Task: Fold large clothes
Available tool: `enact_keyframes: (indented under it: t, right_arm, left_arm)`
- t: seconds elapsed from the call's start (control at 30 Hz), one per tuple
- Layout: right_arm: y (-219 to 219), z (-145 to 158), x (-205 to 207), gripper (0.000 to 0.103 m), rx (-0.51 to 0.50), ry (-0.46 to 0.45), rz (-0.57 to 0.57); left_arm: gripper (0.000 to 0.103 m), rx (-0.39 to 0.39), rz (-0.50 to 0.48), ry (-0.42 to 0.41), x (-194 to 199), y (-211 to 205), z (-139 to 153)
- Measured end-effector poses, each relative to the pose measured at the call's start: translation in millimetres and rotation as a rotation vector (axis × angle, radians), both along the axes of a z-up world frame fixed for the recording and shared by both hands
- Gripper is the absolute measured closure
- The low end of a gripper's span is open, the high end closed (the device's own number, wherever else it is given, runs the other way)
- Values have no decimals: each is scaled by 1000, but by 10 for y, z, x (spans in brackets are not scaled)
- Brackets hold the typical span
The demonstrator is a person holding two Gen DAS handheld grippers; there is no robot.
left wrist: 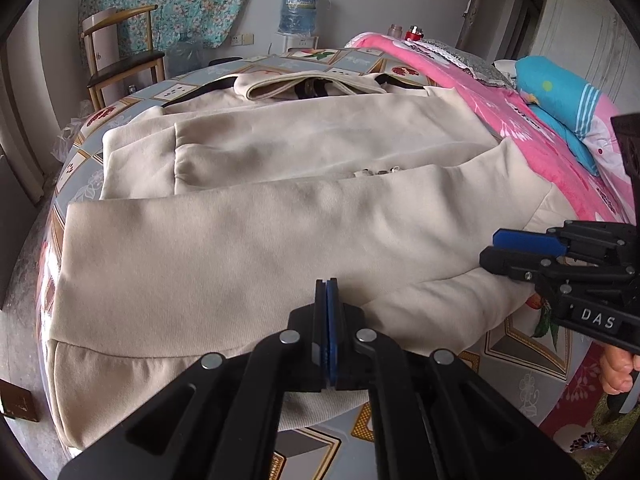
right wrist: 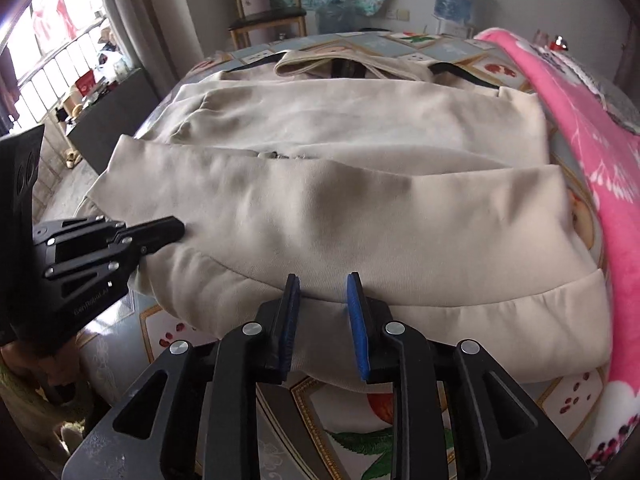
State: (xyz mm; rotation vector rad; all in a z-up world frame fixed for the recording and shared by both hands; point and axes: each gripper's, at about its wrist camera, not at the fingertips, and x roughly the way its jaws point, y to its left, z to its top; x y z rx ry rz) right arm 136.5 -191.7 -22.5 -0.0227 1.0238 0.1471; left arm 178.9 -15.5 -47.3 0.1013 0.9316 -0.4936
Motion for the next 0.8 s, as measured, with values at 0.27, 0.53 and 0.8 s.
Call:
enact_keyframes:
  t: [0.27,0.53,0.8]
  right_arm:
    - [295,138,2,75,48,-46,101]
    - [303,-130,127,52,67,12,85]
    - [278,-132,107,51,76,19,80]
  left_arm:
    - [101,-32,38,-32,-33,137,88]
    - [92,-39,223,-115,54,974,344]
    - [67,-127,269,37,669,1453,175]
